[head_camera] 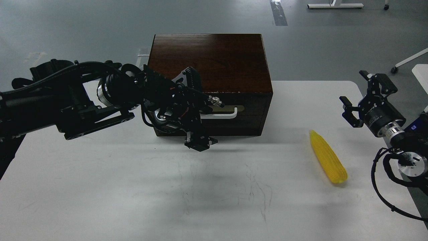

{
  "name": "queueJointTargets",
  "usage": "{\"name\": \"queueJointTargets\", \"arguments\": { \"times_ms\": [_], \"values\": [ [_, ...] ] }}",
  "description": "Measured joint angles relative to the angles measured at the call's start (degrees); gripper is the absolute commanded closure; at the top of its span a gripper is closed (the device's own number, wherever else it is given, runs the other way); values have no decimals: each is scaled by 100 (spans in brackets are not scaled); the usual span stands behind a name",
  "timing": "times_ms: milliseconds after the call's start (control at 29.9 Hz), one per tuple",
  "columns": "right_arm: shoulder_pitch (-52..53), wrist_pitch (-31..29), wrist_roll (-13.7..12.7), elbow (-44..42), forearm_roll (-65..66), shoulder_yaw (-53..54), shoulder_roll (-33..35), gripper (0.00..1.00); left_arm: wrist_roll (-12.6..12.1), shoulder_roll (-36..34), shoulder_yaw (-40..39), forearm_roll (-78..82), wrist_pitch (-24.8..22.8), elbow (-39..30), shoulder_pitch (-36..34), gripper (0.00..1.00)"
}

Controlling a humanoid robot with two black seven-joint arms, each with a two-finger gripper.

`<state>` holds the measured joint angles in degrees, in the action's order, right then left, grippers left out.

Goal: Put corn in drawer with both arms
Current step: 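Hook the drawer handle with the left gripper and pull toward the robot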

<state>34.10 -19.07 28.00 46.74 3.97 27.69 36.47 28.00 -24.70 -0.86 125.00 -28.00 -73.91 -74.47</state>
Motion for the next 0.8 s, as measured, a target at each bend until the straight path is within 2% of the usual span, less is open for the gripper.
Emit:
{"name": "queueJointTargets", "arguments": {
  "times_ms": [469, 804],
  "values": [
    [-6, 14, 0, 2, 0, 0, 0, 0, 0, 79, 156, 0, 0, 201, 9, 2],
    [-9, 11, 0, 2, -2, 8, 9, 0, -3, 74, 259, 1, 0, -11, 27, 2]
  ]
}}
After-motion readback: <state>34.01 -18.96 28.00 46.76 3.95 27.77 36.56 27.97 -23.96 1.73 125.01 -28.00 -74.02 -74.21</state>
